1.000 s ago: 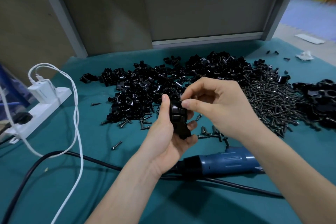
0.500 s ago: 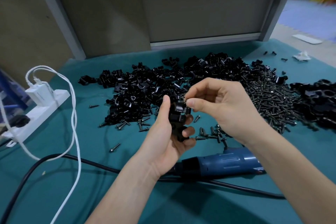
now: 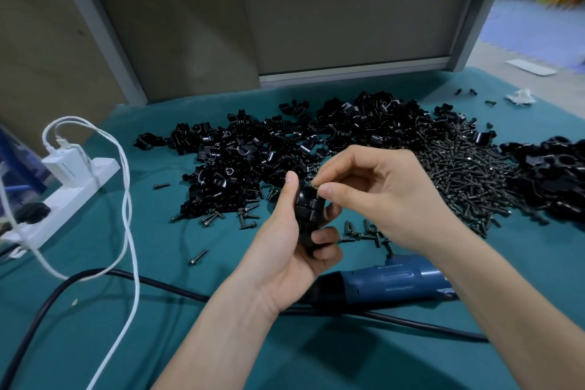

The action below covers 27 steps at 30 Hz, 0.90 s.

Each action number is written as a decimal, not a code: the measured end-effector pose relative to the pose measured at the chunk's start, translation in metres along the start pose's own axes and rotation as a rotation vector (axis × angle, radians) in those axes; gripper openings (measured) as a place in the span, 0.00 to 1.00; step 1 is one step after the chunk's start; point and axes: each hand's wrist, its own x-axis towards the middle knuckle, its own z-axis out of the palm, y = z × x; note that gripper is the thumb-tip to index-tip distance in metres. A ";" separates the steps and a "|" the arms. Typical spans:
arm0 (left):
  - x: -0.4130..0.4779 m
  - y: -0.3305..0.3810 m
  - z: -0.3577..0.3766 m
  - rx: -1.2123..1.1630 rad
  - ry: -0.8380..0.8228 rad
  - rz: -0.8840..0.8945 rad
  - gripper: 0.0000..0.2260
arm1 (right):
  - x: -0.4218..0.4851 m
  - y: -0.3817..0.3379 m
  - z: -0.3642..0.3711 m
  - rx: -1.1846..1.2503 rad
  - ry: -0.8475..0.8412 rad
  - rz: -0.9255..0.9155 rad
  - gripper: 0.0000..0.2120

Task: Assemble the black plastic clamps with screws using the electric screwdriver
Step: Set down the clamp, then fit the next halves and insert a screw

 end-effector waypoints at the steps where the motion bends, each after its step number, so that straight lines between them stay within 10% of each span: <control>1: 0.000 0.000 0.000 -0.005 0.001 0.003 0.20 | -0.001 0.000 0.000 0.011 -0.017 0.007 0.05; 7: 0.002 0.001 0.001 -0.057 0.027 -0.006 0.26 | -0.008 0.004 0.006 -0.292 -0.060 -0.123 0.20; 27: -0.001 0.003 0.000 0.338 0.070 0.266 0.13 | -0.017 0.022 0.021 -0.552 0.256 -0.492 0.12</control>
